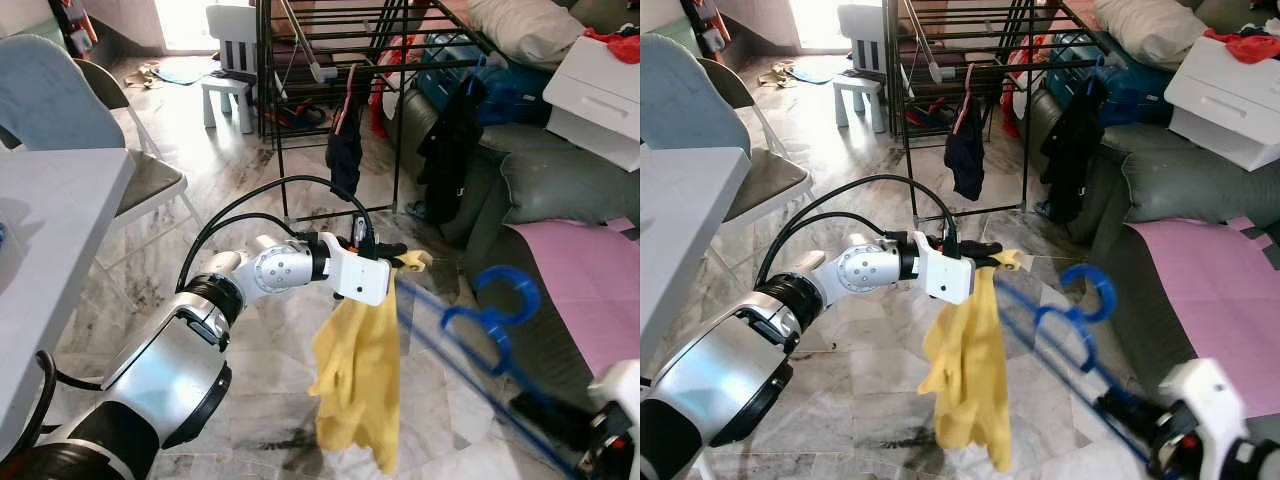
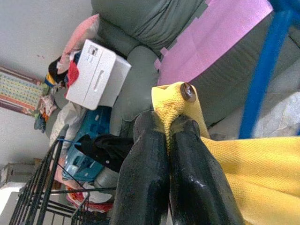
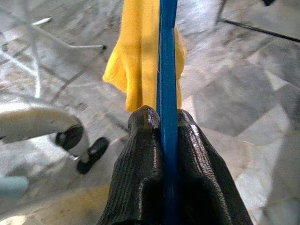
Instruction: Hang hanger
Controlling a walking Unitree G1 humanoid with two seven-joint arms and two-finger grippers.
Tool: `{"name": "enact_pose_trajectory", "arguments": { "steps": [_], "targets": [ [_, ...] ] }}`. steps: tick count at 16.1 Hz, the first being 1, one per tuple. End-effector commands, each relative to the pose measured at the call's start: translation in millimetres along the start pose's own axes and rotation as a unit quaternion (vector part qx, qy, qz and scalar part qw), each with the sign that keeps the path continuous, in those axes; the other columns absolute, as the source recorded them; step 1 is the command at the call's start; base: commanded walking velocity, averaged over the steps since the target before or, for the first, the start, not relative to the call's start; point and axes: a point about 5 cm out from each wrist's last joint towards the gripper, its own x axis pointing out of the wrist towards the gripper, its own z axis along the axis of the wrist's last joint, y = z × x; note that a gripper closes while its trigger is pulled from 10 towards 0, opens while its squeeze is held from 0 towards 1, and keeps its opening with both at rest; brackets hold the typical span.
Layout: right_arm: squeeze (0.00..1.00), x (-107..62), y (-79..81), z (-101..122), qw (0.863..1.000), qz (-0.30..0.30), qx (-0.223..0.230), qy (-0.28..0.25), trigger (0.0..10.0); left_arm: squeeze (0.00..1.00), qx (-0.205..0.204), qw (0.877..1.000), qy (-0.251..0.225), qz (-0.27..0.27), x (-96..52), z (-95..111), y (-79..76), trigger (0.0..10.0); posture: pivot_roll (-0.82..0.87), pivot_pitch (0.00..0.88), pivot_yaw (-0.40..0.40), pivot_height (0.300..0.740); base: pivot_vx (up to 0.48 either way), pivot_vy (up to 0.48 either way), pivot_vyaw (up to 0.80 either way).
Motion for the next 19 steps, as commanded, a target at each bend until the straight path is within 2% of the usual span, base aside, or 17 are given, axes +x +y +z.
{"name": "enact_pose_trajectory", "arguments": {
  "steps": [1,2,3,4,5,6,8,9,10,11,12,13,14,15,17,18,19],
  "targets": [
    [0.00,-1.1,0.9,3,0.999,0.028,-0.013,0.013,10.0,0.00,0.018,0.999,-0.016,0.022,1.2,5,10.4,10.0,-0.06,0.000,-0.025,0.740,0.000,0.000,0.00],
    [0.00,-4.4,-3.1,3,0.999,0.026,-0.016,0.021,10.0,0.00,0.028,0.999,-0.006,0.020,-0.5,3,11.5,10.0,-0.06,0.000,-0.029,0.740,0.000,0.000,0.00],
    [0.00,-10.6,-13.6,2,0.999,0.002,-0.021,0.034,10.0,0.00,0.021,0.999,0.027,0.022,-5.1,-5,15.4,10.0,-0.06,0.000,-0.030,0.740,0.000,0.000,0.00],
    [0.00,-10.2,-23.4,-3,0.997,-0.039,-0.035,0.053,10.0,0.00,0.012,0.995,0.091,0.039,-10.3,-19,18.2,10.0,-0.06,0.000,-0.023,0.740,0.000,0.000,0.00],
    [0.00,-9.0,-25.3,-4,0.996,-0.048,-0.039,0.057,10.0,0.00,0.008,0.993,0.108,0.046,-11.9,-23,18.7,10.0,-0.06,0.000,-0.020,0.740,0.000,0.000,0.00],
    [0.00,5.1,-24.9,-4,0.996,-0.065,-0.044,0.039,10.0,0.00,-0.087,0.981,0.146,0.095,-18.9,-35,16.9,10.0,-0.07,0.000,-0.007,0.740,0.000,0.000,0.00],
    [0.00,31.9,-23.9,0,0.994,-0.104,-0.036,-0.004,10.0,0.00,-0.283,0.930,0.169,0.163,-24.7,-51,-0.2,10.0,-0.06,0.000,0.002,0.740,0.000,0.000,0.00],
    [0.00,48.7,-24.2,1,0.991,-0.132,-0.015,-0.028,10.0,0.00,-0.390,0.883,0.164,0.204,-25.7,-56,-11.7,10.0,-0.06,0.000,-0.001,0.740,0.000,0.000,0.00],
    [0.00,74.6,-21.1,8,0.983,-0.166,0.014,-0.071,10.0,0.00,-0.496,0.812,0.163,0.262,-28.8,-62,-29.0,10.0,-0.05,0.000,-0.006,0.740,0.000,0.000,0.00],
    [0.00,84.9,-20.5,9,0.978,-0.187,0.027,-0.083,10.0,0.00,-0.529,0.781,0.166,0.287,-30.7,-65,-36.7,10.0,-0.04,0.000,-0.010,0.740,0.000,0.000,0.00],
    [0.00,99.1,-19.0,9,0.972,-0.214,0.041,-0.091,10.0,0.00,-0.566,0.741,0.167,0.320,-33.7,-68,-46.6,10.0,-0.03,0.000,-0.020,0.740,0.000,0.000,0.00],
    [0.00,111.0,-15.5,8,0.967,-0.232,0.051,-0.092,10.0,0.00,-0.590,0.714,0.166,0.338,-36.6,-70,-54.2,10.0,-0.03,0.000,-0.029,0.740,0.000,0.000,0.00],
    [0.00,118.5,-12.4,7,0.964,-0.243,0.057,-0.090,10.0,0.00,-0.599,0.703,0.168,0.344,-38.9,-71,-58.2,10.0,-0.02,0.000,-0.040,0.740,0.000,0.000,0.00],
    [0.00,129.1,-9.5,3,0.960,-0.260,0.066,-0.080,10.0,0.00,-0.611,0.703,0.160,0.326,-40.7,-71,-63.2,10.0,-0.01,0.000,-0.049,0.740,0.000,0.000,0.00],
    [0.00,136.9,-10.3,-1,0.952,-0.285,0.084,-0.073,10.0,0.00,-0.623,0.705,0.156,0.299,-43.0,-72,-67.5,10.0,0.01,0.000,-0.055,0.740,0.000,0.000,0.00],
    [0.00,145.0,-12.7,-2,0.938,-0.323,0.098,-0.080,10.0,0.00,-0.638,0.695,0.162,0.289,-48.2,-74,-76.2,10.0,0.02,0.000,-0.036,0.740,0.000,0.000,0.00],
    [0.00,148.3,-13.2,-2,0.930,-0.340,0.108,-0.086,10.0,0.00,-0.653,0.676,0.177,0.291,-50.8,-75,-85.3,10.0,0.02,0.000,-0.030,0.740,0.000,0.000,0.00]
  ]
}}
